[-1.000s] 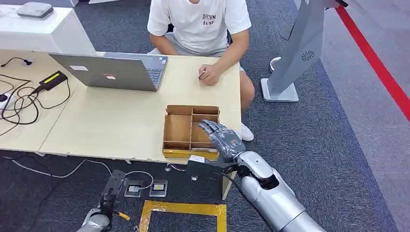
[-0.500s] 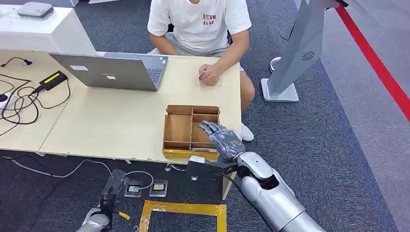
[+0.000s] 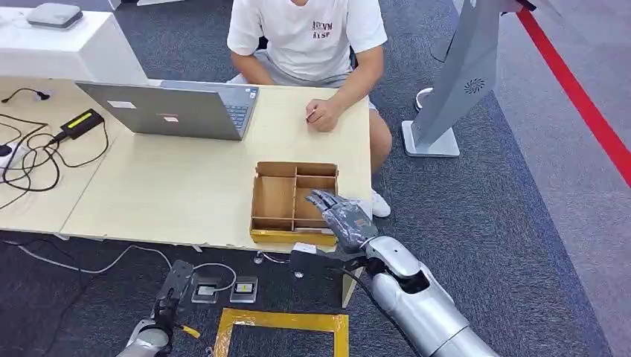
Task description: Pass the card to the sensor for recognition and then transmit it.
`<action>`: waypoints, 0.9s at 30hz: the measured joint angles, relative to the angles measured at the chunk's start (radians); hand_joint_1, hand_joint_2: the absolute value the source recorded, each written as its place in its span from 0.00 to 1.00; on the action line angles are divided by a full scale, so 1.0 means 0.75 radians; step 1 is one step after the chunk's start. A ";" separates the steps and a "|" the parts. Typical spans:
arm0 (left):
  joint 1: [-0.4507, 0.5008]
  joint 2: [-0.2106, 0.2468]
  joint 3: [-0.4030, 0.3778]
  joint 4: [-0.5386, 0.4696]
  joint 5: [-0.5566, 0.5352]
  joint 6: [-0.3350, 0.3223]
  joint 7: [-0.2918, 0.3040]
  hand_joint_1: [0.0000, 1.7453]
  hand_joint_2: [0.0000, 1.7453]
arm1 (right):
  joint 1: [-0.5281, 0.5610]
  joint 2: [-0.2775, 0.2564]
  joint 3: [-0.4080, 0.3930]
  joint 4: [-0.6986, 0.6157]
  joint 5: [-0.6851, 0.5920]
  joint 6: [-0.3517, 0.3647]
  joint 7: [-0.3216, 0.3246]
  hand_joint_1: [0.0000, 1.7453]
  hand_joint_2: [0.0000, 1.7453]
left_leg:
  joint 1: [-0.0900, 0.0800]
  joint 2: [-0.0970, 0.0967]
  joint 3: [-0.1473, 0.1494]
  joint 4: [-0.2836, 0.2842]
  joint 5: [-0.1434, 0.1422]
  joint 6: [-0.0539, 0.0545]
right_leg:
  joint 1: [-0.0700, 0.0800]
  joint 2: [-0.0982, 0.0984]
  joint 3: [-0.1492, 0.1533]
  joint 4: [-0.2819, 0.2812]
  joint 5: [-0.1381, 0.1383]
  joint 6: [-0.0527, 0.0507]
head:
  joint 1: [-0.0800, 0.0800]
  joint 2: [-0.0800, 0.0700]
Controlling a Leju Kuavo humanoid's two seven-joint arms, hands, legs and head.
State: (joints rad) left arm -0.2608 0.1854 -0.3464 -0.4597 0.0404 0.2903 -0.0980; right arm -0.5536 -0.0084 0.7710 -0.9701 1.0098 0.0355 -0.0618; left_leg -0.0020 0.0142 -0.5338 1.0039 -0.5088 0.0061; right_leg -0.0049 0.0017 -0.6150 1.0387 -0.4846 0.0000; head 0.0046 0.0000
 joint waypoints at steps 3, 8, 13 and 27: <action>0.000 0.000 0.000 0.000 0.000 0.000 0.000 0.00 0.00 | 0.000 0.000 0.000 0.000 0.000 0.000 0.000 0.00 1.00 | 0.000 0.000 0.000 0.000 0.000 0.000 | 0.000 0.000 0.000 0.000 0.000 0.000 | 0.000 0.000; 0.000 0.000 0.000 0.000 0.000 0.000 0.000 0.00 0.00 | 0.000 0.000 0.000 0.000 0.000 0.000 0.000 0.00 1.00 | 0.000 0.000 0.000 0.000 0.000 0.000 | 0.000 0.000 0.000 0.000 0.000 0.000 | 0.000 0.000; 0.000 0.000 0.000 0.000 0.000 0.000 0.000 0.00 0.00 | 0.000 0.000 0.001 0.001 0.000 0.000 0.000 0.00 1.00 | 0.000 0.000 0.000 0.000 0.000 0.000 | 0.000 0.000 0.000 0.000 0.000 0.000 | 0.000 0.000; 0.000 0.000 0.001 0.000 -0.009 -0.006 0.003 0.00 0.00 | 0.011 0.000 0.001 0.022 -0.033 0.051 -0.017 1.00 1.00 | 0.000 0.000 0.000 0.000 0.000 0.000 | 0.000 0.000 0.000 0.000 0.000 0.000 | 0.001 0.000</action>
State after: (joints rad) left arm -0.2610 0.1854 -0.3460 -0.4597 0.0336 0.2857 -0.0961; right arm -0.5456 -0.0084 0.7713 -0.9533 0.9850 0.0740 -0.0748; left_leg -0.0020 0.0142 -0.5339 1.0038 -0.5088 0.0061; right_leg -0.0049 0.0017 -0.6150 1.0387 -0.4846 0.0000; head 0.0050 0.0000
